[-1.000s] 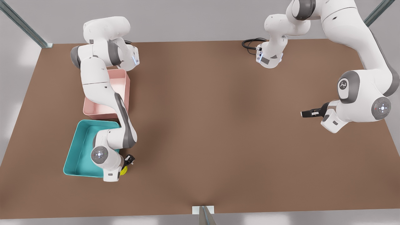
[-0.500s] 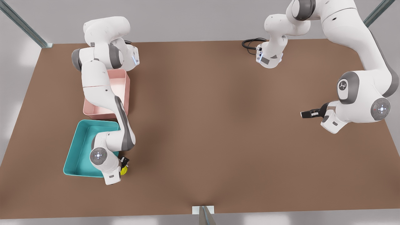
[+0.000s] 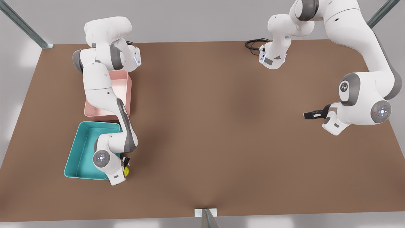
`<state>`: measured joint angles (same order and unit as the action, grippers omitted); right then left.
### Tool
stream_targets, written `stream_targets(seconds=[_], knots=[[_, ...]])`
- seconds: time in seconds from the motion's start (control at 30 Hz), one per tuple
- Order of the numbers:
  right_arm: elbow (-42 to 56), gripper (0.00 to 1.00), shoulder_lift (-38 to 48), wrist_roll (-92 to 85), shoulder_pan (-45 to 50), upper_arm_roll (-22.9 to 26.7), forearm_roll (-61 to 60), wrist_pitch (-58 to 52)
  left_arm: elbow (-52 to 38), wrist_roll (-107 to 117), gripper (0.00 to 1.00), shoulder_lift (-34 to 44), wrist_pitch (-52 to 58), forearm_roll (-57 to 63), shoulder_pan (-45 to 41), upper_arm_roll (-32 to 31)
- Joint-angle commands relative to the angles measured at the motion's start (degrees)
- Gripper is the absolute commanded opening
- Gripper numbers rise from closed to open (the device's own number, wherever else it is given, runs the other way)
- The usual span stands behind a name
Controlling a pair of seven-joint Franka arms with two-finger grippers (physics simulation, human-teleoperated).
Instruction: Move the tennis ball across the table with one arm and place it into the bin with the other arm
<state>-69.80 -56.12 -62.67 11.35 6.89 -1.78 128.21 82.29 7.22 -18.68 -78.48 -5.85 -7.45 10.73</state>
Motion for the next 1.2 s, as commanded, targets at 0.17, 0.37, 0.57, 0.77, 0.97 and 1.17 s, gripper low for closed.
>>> stream_targets(seconds=[0.17, 0.37, 0.57, 0.77, 0.97, 1.17], knots=[[-0.16, 1.0, -0.92, -5.45, -0.18, 0.14, 0.11, 0.19, 0.15, 0.16, 1.0, -2.49, -0.71, -3.29, 1.12, -0.1], [-0.16, 1.0, -1.09, -5.36, -0.18, 0.32, 0.11, 0.28, -0.11, -2.39, 1.0, -2.5, -5.37, -3.2, 1.47, -0.1], [-0.16, 0.77, -1.89, -5.36, -0.27, 0.32, 0.11, 0.72, -0.91, -2.39, 1.0, -2.23, -4.93, -3.03, 1.74, 0.08], [0.11, 0.59, -0.39, -5.18, -0.01, -0.21, -1.04, -0.07, -2.49, -2.39, 1.0, -1.8, -4.05, -2.76, 1.74, -0.1], [0.2, 0.6, 6.9, -4.04, 1.05, -0.12, -7.19, -12.01, -3.19, -2.12, 1.0, -1.79, -3.08, -1.45, 1.38, -0.18], [-3.41, 0.6, 15.96, -4.83, -7.92, 2.51, -4.73, -27.58, -3.1, -4.4, 1.0, -4.26, -5.02, 0.04, 2.52, 0.08]])
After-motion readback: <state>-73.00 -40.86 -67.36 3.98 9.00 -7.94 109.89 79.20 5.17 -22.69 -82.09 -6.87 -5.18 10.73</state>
